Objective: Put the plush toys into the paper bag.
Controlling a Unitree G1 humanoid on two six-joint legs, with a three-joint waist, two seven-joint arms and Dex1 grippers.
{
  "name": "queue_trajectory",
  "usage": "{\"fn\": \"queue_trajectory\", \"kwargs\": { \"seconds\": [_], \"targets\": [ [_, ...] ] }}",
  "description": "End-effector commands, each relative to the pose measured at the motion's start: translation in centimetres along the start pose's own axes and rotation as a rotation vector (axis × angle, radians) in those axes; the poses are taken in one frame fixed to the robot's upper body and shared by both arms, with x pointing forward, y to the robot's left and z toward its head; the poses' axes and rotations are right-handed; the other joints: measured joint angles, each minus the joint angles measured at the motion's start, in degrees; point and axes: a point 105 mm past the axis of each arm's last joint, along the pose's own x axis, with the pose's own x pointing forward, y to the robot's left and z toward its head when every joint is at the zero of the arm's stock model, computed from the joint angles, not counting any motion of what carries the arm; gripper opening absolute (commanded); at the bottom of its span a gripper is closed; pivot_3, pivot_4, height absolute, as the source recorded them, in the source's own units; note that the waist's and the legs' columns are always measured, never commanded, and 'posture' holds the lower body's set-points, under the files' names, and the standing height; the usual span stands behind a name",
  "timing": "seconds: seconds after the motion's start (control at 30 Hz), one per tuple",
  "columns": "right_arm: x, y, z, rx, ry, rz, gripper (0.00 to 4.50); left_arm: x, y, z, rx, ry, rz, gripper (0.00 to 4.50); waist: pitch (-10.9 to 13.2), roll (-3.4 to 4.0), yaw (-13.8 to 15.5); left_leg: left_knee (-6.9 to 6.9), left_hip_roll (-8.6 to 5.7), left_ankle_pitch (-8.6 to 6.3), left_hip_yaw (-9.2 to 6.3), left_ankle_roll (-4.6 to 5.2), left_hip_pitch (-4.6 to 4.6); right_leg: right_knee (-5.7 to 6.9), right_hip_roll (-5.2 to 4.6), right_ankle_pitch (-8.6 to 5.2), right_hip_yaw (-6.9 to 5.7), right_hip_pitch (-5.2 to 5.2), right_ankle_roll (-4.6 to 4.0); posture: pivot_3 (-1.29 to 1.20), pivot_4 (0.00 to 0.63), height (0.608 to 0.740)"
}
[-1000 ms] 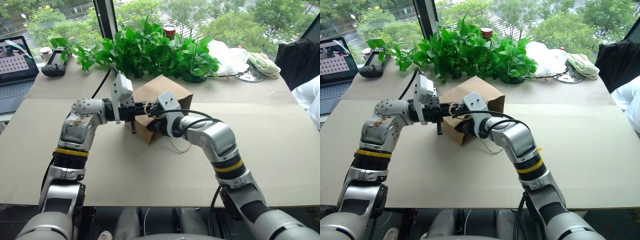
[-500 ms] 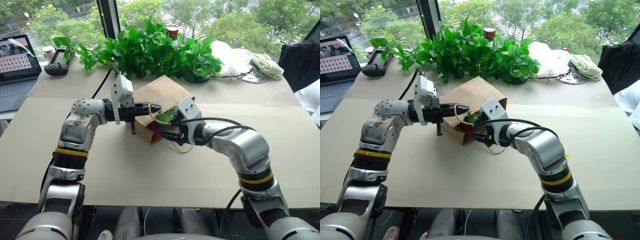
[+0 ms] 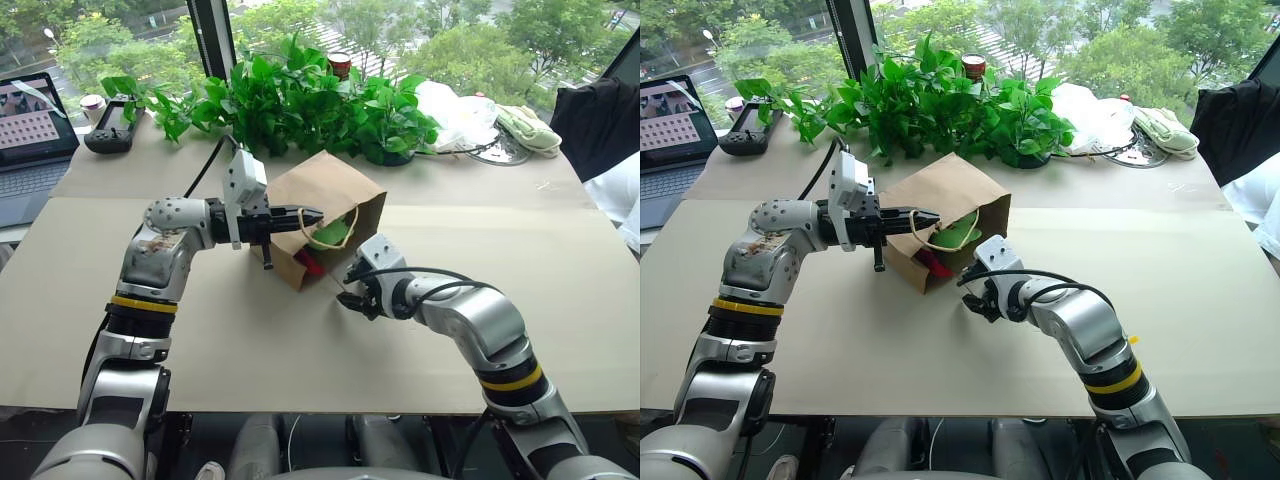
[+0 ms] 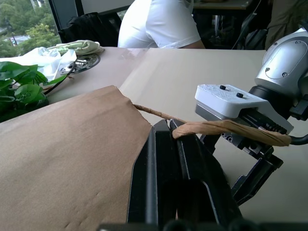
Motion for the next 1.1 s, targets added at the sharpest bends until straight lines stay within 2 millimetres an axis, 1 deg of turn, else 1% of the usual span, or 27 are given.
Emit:
{"fn": "queue_trajectory", "kwargs": {
  "seconds": [0.03, 0.07, 0.1, 0.13, 0.17, 0.2, 0.27, 0.47, 0.57, 0.67, 0.8, 0.83, 0.9, 1.07, 1.1],
  "targets": [
    [0.0, 0.6, -0.2, -0.007, -0.013, 0.027, 2.41, 0.2, 0.1, 1.4, 0.055, -0.028, -0.009, 0.00, 0.0, 0.00, 0.0, 0.00, 0.00, 0.00, 0.00, 0.00, 0.00, 0.00, 0.00, 0.00, 0.00, -0.01, 0.00, 0.00, 0.150, 0.740],
    [0.0, 0.7, -0.3, -0.011, -0.008, 0.032, 2.14, 0.2, 0.1, 1.5, 0.055, -0.028, -0.009, 0.00, 0.0, 0.00, 0.0, 0.00, 0.00, 0.00, 0.00, 0.00, 0.00, 0.00, 0.00, 0.00, 0.00, 0.00, 0.00, 0.00, 0.150, 0.740],
    [0.1, 0.8, -0.5, -0.014, -0.003, 0.036, 1.73, 0.2, 0.1, 1.5, 0.055, -0.028, -0.008, 0.00, 0.0, 0.00, 0.0, 0.00, 0.00, 0.00, 0.00, 0.00, 0.01, 0.00, 0.00, 0.00, 0.00, 0.00, 0.00, 0.00, 0.150, 0.740],
    [0.1, 0.9, -0.5, -0.015, -0.001, 0.037, 1.43, 0.1, 0.1, 1.4, 0.055, -0.028, -0.007, 0.00, 0.0, 0.00, 0.0, 0.00, 0.00, 0.00, 0.00, 0.00, 0.01, 0.00, 0.00, 0.00, 0.00, 0.00, 0.00, 0.00, 0.150, 0.740],
    [0.1, 0.9, -0.6, -0.015, -0.002, 0.036, 0.99, 0.1, 0.1, 1.4, 0.055, -0.028, -0.006, 0.00, 0.0, 0.00, 0.0, 0.00, 0.00, 0.00, -0.01, 0.00, 0.01, 0.00, 0.00, 0.00, 0.00, 0.00, 0.00, 0.00, 0.150, 0.740],
    [0.1, 0.8, -0.6, -0.016, -0.002, 0.036, 0.80, 0.1, 0.1, 1.4, 0.054, -0.029, -0.005, 0.00, 0.0, 0.00, -0.1, 0.00, 0.00, 0.00, 0.00, 0.00, 0.02, 0.01, 0.00, 0.00, 0.00, 0.00, 0.00, 0.00, 0.150, 0.740],
    [0.0, 0.8, -0.5, -0.018, -0.003, 0.034, 0.09, 0.1, 0.1, 1.4, 0.054, -0.029, -0.004, 0.00, 0.0, 0.00, -0.1, 0.00, 0.00, 0.00, -0.01, 0.00, 0.02, 0.01, 0.00, 0.00, 0.00, 0.00, 0.00, 0.00, 0.150, 0.740],
    [0.1, 0.8, -0.3, -0.014, -0.015, 0.034, 0.09, 0.1, 0.1, 1.4, 0.055, -0.029, 0.000, 0.00, 0.0, 0.00, 0.0, 0.00, 0.00, 0.00, -0.01, 0.00, 0.02, 0.01, 0.00, 0.00, 0.00, 0.01, 0.00, 0.00, 0.150, 0.740],
    [-0.2, 0.2, 0.2, 0.000, -0.047, 0.007, 0.09, 0.1, 0.1, 1.4, 0.055, -0.029, -0.001, 0.00, 0.0, 0.00, -0.1, 0.00, 0.00, 0.00, -0.01, 0.00, 0.02, 0.00, 0.00, 0.00, 0.00, 0.01, 0.00, 0.00, 0.150, 0.740],
    [-1.0, -1.0, 1.3, 0.034, -0.113, -0.024, 0.09, 0.1, 0.1, 1.4, 0.055, -0.031, -0.002, 0.00, 0.0, 0.00, 0.0, 0.00, 0.00, 0.00, -0.01, 0.00, 0.01, 0.01, 0.00, 0.00, 0.00, 0.00, 0.00, 0.00, 0.150, 0.740],
    [-2.7, -3.2, 1.9, 0.023, -0.156, -0.087, 0.09, 0.6, 0.1, 1.6, 0.053, -0.046, -0.007, 0.00, 0.0, 0.00, 0.2, 0.01, -0.01, 0.00, 0.00, 0.00, 0.00, -0.01, -0.01, 0.00, 0.00, 0.01, 0.00, 0.00, 0.150, 0.740],
    [-3.4, -3.8, 2.3, 0.011, -0.174, -0.105, 0.09, 0.9, 0.1, 1.7, 0.053, -0.058, -0.004, 0.00, 0.0, 0.00, 0.3, 0.01, -0.02, 0.00, 0.01, 0.00, -0.01, -0.02, -0.02, 0.00, 0.00, 0.02, 0.00, 0.00, 0.150, 0.740],
    [-4.4, -4.4, 2.9, -0.007, -0.200, -0.123, 0.09, 1.3, 0.3, 2.0, 0.053, -0.076, 0.005, 0.00, 0.0, 0.00, 0.6, 0.01, -0.04, 0.00, 0.00, 0.00, -0.03, -0.03, -0.04, 0.00, 0.00, 0.02, 0.01, 0.00, 0.150, 0.740],
    [-8.7, -5.7, 6.8, -0.102, -0.353, -0.175, 0.09, 2.0, 1.8, 3.8, 0.030, -0.195, 0.113, 0.00, 0.0, 0.02, 0.4, 0.01, -0.05, 0.00, -0.04, 0.00, -0.05, -0.05, -0.02, 0.00, 0.01, 0.02, 0.01, 0.00, 0.150, 0.740],
    [-9.9, -5.7, 8.0, -0.134, -0.401, -0.188, 0.09, 2.0, 2.2, 4.2, 0.016, -0.228, 0.150, 0.00, 0.0, 0.03, 0.4, 0.01, -0.04, 0.00, -0.05, 0.00, -0.04, -0.04, -0.01, 0.00, 0.03, -0.02, 0.01, 0.00, 0.150, 0.740]
  ]
}}
